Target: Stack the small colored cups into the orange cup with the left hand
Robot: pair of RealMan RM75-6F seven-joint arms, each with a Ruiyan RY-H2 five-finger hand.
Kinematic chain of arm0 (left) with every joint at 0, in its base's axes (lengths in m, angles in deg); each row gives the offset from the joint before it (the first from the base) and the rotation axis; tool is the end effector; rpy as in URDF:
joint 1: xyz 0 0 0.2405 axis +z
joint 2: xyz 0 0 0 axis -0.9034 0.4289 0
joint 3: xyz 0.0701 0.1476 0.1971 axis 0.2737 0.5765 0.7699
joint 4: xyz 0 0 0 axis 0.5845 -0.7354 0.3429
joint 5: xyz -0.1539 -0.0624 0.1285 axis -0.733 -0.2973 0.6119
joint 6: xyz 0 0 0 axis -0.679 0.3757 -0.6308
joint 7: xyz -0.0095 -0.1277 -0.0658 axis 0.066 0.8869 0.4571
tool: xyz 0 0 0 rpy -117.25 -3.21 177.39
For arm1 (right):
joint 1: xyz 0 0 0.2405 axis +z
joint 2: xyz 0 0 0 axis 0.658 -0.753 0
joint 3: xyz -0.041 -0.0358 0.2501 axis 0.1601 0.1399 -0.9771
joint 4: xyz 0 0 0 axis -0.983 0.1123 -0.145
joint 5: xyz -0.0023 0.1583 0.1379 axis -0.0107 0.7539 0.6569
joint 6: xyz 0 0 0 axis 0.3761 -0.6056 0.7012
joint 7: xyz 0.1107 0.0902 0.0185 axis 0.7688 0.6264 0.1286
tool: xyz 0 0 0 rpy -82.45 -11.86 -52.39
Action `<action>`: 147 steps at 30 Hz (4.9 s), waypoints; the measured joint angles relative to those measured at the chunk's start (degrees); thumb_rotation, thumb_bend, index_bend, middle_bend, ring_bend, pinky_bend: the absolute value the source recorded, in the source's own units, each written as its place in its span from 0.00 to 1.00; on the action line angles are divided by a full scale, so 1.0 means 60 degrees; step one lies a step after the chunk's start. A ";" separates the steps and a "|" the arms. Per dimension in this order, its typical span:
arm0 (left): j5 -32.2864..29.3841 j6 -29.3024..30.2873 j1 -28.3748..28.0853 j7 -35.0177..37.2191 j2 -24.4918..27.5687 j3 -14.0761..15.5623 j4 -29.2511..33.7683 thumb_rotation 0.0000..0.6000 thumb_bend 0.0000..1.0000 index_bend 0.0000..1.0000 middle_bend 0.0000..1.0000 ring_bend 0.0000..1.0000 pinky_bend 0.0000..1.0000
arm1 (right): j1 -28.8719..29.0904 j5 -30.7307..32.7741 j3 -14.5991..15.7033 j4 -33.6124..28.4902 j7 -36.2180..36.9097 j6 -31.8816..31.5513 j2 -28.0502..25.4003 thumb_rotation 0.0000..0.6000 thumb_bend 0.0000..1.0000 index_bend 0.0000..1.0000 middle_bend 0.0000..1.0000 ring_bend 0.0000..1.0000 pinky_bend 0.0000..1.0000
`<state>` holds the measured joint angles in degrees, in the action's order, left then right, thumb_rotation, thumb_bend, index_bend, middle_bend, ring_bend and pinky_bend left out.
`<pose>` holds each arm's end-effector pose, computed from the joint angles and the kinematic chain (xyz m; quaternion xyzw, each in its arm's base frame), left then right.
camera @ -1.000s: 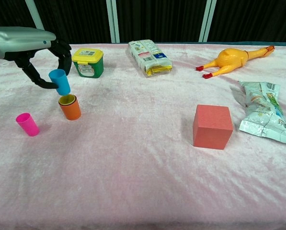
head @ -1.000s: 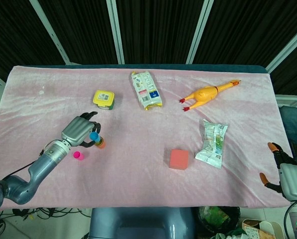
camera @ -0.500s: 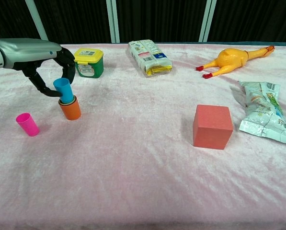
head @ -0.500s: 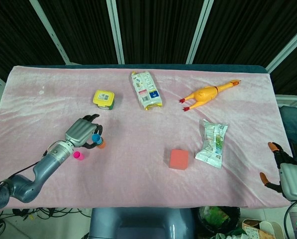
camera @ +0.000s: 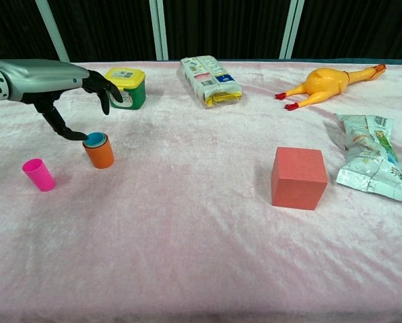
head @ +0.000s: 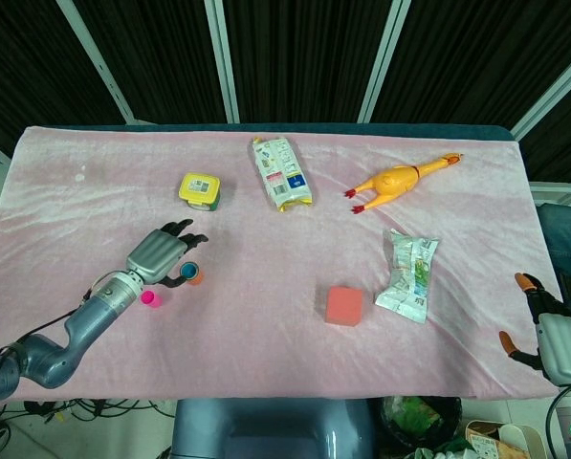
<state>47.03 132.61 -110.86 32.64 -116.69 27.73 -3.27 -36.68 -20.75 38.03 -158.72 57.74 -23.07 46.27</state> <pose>-0.1813 0.3659 0.0270 -0.8169 -0.3157 -0.2892 0.3864 -0.3070 -0.1830 0.1742 0.5504 -0.4574 0.3723 0.5910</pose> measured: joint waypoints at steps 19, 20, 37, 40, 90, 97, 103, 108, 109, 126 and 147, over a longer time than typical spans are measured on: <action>0.0854 0.2097 0.1947 -0.0480 0.1451 0.1307 0.1755 1.00 0.25 0.24 0.34 0.00 0.14 | -0.0014 -0.0038 0.0018 -0.0053 -0.0061 -0.0039 0.0019 1.00 0.26 0.03 0.06 0.16 0.21; 0.0884 0.2108 0.1980 -0.0478 0.1418 0.1332 0.1693 1.00 0.25 0.24 0.34 0.00 0.14 | -0.0014 -0.0038 0.0018 -0.0056 -0.0063 -0.0040 0.0018 1.00 0.26 0.03 0.06 0.16 0.21; 0.0940 0.1481 0.1958 0.0095 0.0368 0.1247 0.0285 1.00 0.25 0.35 0.40 0.00 0.14 | -0.0018 0.0003 0.0004 -0.0041 -0.0009 -0.0022 -0.0007 1.00 0.26 0.03 0.06 0.16 0.21; 0.1006 0.1488 0.1954 0.0164 0.0228 0.1209 0.0129 1.00 0.25 0.38 0.43 0.01 0.14 | -0.0019 -0.0002 0.0007 -0.0040 -0.0003 -0.0021 -0.0009 1.00 0.26 0.03 0.06 0.16 0.21; -0.0027 0.0408 0.0507 0.0346 0.1123 -0.0613 0.1087 1.00 0.35 0.51 0.54 0.08 0.17 | 0.0004 -0.0009 0.0026 -0.0064 -0.0080 0.0017 0.0025 1.00 0.27 0.03 0.06 0.16 0.21; -0.0124 0.0125 0.0264 0.0411 0.0662 -0.0594 0.0831 1.00 0.35 0.51 0.54 0.08 0.17 | 0.0007 0.0047 0.0006 -0.0047 -0.0011 0.0050 -0.0012 1.00 0.26 0.03 0.06 0.16 0.21; -0.0166 0.0025 0.0229 0.0459 0.0389 -0.0411 0.0518 1.00 0.35 0.51 0.54 0.08 0.17 | 0.0009 0.0057 0.0005 -0.0053 -0.0003 0.0057 -0.0022 1.00 0.26 0.03 0.06 0.16 0.21; -0.0141 -0.0010 0.0234 0.0537 0.0251 -0.0295 0.0337 1.00 0.35 0.51 0.54 0.08 0.17 | 0.0009 0.0065 0.0004 -0.0058 -0.0012 0.0059 -0.0022 1.00 0.26 0.03 0.06 0.16 0.21; -0.0134 -0.0020 0.0232 0.0558 0.0224 -0.0279 0.0303 1.00 0.35 0.51 0.54 0.08 0.17 | 0.0010 0.0064 0.0003 -0.0057 -0.0016 0.0058 -0.0022 1.00 0.26 0.03 0.06 0.16 0.21; -0.0213 -0.0049 0.0208 0.0458 -0.0116 -0.0093 -0.0228 1.00 0.30 0.30 0.39 0.05 0.15 | 0.0018 0.0089 0.0008 -0.0056 -0.0002 0.0096 -0.0038 1.00 0.26 0.03 0.06 0.16 0.21; -0.0144 0.2282 0.1263 -0.0690 0.1308 -0.0006 0.1788 1.00 0.13 0.07 0.13 0.00 0.12 | 0.0016 0.0043 -0.0001 -0.0029 -0.0133 0.0014 -0.0017 1.00 0.26 0.03 0.06 0.16 0.21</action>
<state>46.16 146.30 -103.28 28.50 -108.84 27.69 7.47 -36.59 -20.50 38.03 -158.89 56.94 -22.99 46.17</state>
